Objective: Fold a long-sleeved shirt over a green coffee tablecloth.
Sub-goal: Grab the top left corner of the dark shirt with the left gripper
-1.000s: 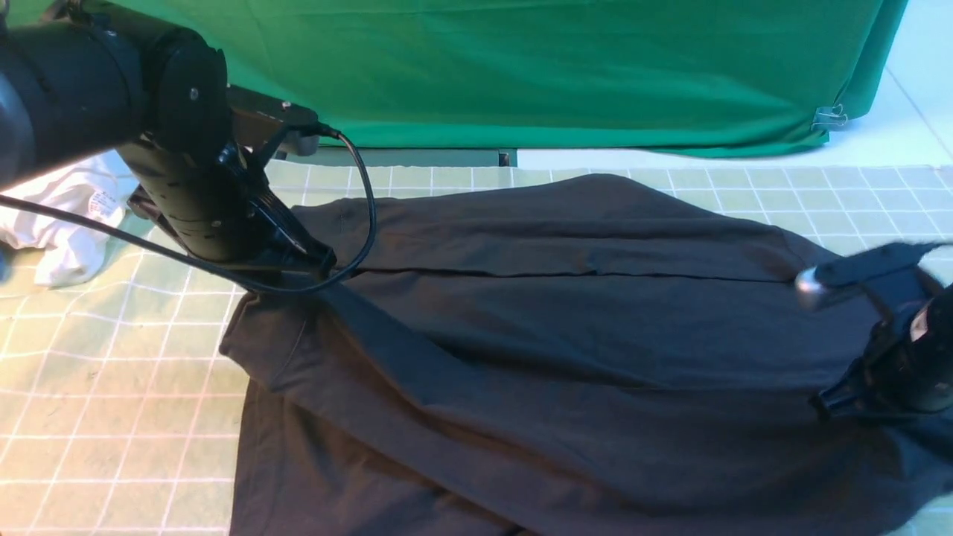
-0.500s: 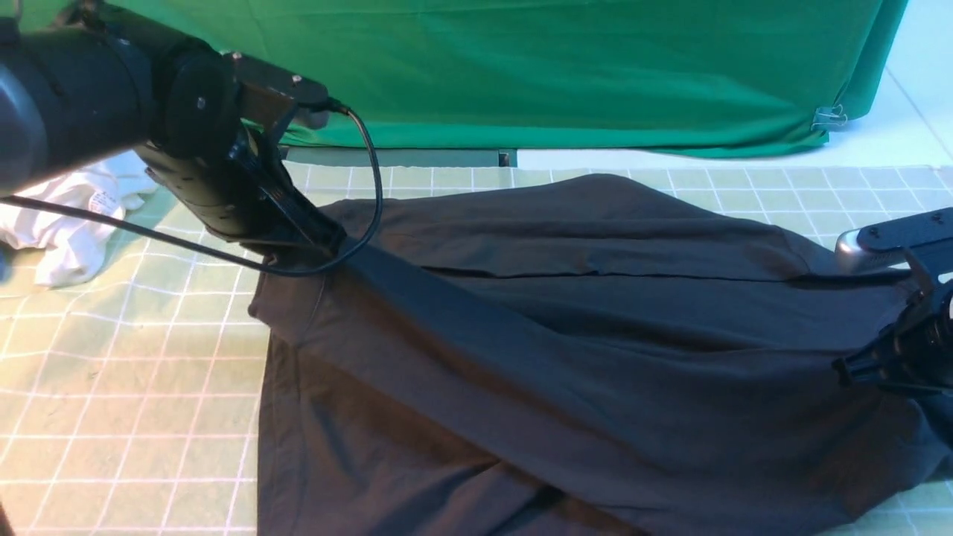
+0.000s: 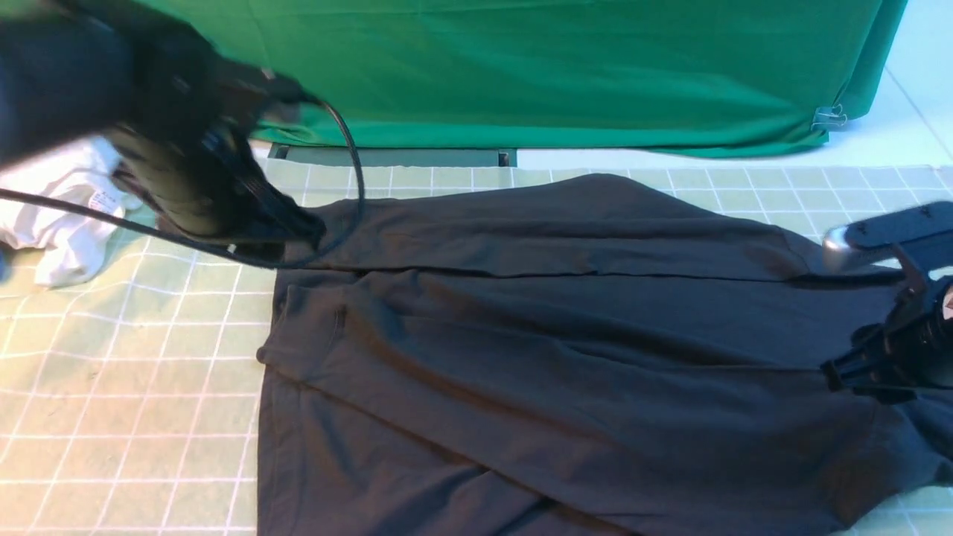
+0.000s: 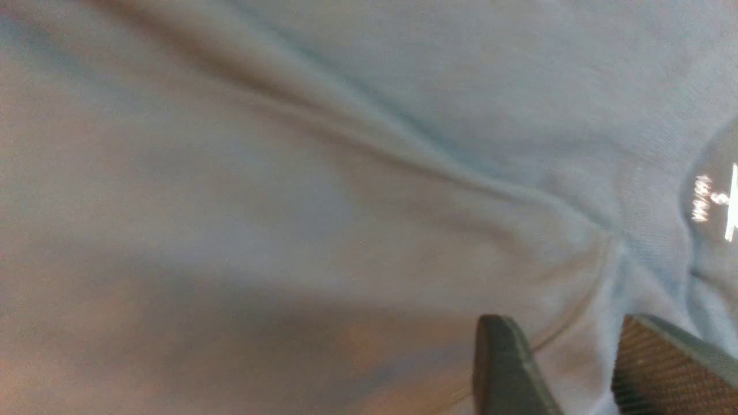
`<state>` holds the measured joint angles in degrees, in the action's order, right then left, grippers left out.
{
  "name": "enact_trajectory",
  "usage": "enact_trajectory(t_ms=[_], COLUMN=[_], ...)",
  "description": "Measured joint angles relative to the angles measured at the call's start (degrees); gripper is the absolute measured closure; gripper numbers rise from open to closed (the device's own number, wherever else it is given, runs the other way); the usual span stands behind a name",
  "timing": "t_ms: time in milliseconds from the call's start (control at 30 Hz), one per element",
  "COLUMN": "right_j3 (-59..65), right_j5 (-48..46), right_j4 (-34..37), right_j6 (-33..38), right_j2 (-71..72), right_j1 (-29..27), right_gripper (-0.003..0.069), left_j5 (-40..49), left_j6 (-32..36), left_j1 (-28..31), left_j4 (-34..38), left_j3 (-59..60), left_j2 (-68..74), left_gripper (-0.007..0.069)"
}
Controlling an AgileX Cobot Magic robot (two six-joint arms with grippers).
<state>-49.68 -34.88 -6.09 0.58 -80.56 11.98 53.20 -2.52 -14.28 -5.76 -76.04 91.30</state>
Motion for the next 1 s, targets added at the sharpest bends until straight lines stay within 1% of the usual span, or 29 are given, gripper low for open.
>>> enact_trajectory(t_ms=[100,167,233,300,367,400,433,500,600,733,800,833,867,1000], right_j3=[0.1,1.4,3.0,5.4,6.8,7.0,7.3,7.3,7.3,7.3,7.3,7.3,7.3,7.3], right_j5=[-5.3,-8.1,-8.6,-6.6,-3.9,-3.1,-0.4,2.2,5.0,6.1,6.3,6.4,6.4,6.5], right_j4=[0.4,2.0,4.6,9.0,10.2,10.2,9.8,9.4,8.0,4.9,4.3,4.1,4.1,4.1], right_j6=[1.0,3.6,5.9,10.1,12.0,12.5,12.7,12.7,12.6,12.6,12.7,12.7,12.8,12.8], right_j2=[3.8,5.8,6.4,6.0,5.0,4.5,3.0,1.1,-2.4,-6.5,-8.3,-9.0,-9.6,-10.1], right_j1=[7.1,13.4,18.1,24.9,30.3,31.9,34.8,37.1,38.1,38.1,38.1,38.1,38.1,38.1], right_gripper=[0.0384,0.0388,0.0384,0.0368,0.0343,0.0333,0.0305,0.0265,0.0219,0.0218,0.0246,0.027,0.0309,0.0551], left_j5=[1.5,1.2,-0.2,-3.7,-6.4,-7.6,-8.3,-8.4,-8.8,-8.8,-8.3,-8.1,-8.0,-7.6], left_j6=[1.8,3.9,4.9,5.6,5.6,5.7,5.7,5.7,6.7,8.7,9.2,9.4,9.7,10.5], left_j1=[0.0,0.0,0.0,0.0,0.0,0.0,0.0,0.0,0.0,0.0,0.0,0.0,0.0,0.0], left_j4=[5.8,10.7,13.2,15.3,16.6,17.2,18.5,19.7,21.5,23.4,23.5,23.5,23.5,23.8], left_j3=[4.5,10.9,16.2,23.1,27.3,28.6,30.1,30.8,31.0,31.1,31.1,31.1,31.1,31.1], left_j2=[-6.3,-11.1,-13.4,-14.7,-14.7,-14.3,-13.6,-11.8,-8.8,-5.2,-4.1,-3.8,-3.6,-3.6], left_gripper=[0.0254,0.0246,0.0248,0.0258,0.0269,0.0274,0.0279,0.0282,0.0285,0.0286,0.0286,0.0286,0.0286,0.0286])
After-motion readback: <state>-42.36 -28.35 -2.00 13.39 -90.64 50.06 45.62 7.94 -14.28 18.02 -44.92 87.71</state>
